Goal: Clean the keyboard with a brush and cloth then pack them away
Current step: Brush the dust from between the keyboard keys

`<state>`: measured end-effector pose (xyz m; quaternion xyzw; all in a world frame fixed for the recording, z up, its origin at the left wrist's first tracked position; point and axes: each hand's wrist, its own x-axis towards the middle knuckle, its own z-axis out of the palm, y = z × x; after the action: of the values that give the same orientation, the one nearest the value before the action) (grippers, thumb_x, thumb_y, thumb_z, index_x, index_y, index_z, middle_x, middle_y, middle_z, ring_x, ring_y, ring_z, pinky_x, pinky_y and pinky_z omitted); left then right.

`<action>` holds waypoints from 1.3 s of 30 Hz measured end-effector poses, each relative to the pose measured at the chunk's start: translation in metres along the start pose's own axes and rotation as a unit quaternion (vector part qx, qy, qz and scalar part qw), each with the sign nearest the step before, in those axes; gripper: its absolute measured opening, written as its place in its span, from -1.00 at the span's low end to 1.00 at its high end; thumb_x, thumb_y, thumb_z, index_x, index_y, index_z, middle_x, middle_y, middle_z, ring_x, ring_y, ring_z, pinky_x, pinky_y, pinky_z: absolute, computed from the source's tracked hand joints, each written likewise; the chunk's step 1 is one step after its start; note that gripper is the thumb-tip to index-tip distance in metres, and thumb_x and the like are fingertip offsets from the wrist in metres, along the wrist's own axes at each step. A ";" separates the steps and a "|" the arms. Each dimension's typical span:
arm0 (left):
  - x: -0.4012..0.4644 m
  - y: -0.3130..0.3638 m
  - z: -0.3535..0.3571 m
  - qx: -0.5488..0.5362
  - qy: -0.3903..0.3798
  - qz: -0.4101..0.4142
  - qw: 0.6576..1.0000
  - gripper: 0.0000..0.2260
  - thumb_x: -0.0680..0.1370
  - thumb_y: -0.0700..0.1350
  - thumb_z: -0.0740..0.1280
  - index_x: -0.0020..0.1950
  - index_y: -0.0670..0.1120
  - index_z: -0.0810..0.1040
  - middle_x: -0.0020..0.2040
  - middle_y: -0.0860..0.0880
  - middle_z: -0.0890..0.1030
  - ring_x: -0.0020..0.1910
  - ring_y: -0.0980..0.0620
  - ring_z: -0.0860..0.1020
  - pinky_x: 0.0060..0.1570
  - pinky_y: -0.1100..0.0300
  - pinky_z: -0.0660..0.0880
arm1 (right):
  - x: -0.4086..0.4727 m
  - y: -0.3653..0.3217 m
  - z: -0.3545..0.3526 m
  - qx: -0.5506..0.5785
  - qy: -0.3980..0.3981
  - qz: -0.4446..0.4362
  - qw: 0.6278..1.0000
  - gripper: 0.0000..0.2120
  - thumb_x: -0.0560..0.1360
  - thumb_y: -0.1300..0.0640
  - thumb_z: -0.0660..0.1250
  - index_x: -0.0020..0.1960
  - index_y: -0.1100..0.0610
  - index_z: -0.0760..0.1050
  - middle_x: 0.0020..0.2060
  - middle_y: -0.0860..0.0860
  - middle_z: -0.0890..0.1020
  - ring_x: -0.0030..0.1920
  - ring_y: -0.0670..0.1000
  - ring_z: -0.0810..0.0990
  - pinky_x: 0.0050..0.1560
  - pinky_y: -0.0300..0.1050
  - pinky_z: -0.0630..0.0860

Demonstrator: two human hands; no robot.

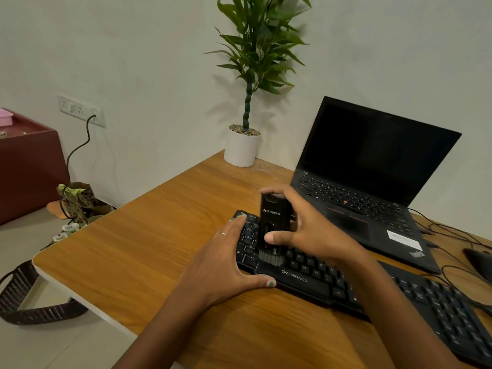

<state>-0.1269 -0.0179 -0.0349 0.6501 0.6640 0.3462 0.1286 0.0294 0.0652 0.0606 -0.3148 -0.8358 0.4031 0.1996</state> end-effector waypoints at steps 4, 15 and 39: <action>0.000 -0.001 0.001 0.002 0.000 -0.001 1.000 0.13 0.18 0.54 0.34 0.58 0.12 -0.08 0.55 0.16 0.13 0.47 0.16 0.21 0.37 0.10 0.35 | 0.004 0.002 0.007 -0.057 0.073 -0.006 0.996 -0.34 0.42 0.27 0.43 0.30 -0.24 0.23 0.15 -0.12 0.43 0.07 -0.07 0.50 -0.03 -0.12 0.59; 0.001 0.000 -0.001 -0.038 0.014 0.016 0.999 0.11 0.17 0.48 0.42 0.57 0.12 0.00 0.50 0.21 0.21 0.39 0.21 0.30 0.28 0.13 0.43 | 0.001 0.001 0.008 0.064 -0.008 -0.051 0.997 -0.35 0.37 0.37 0.45 0.27 -0.16 0.33 0.20 -0.19 0.40 0.14 -0.10 0.52 -0.05 -0.19 0.60; -0.001 0.002 -0.003 -0.045 0.014 0.008 0.999 0.14 0.19 0.41 0.47 0.59 0.08 -0.04 0.51 0.20 0.17 0.41 0.22 0.25 0.28 0.28 0.31 | 0.003 0.000 0.004 -0.091 -0.008 -0.044 0.995 -0.34 0.45 0.27 0.39 0.28 -0.34 0.21 0.14 -0.18 0.45 0.07 -0.07 0.55 -0.01 -0.07 0.62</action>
<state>-0.1272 -0.0200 -0.0317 0.6442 0.6439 0.3863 0.1456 0.0255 0.0653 0.0583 -0.2911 -0.8835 0.3193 0.1808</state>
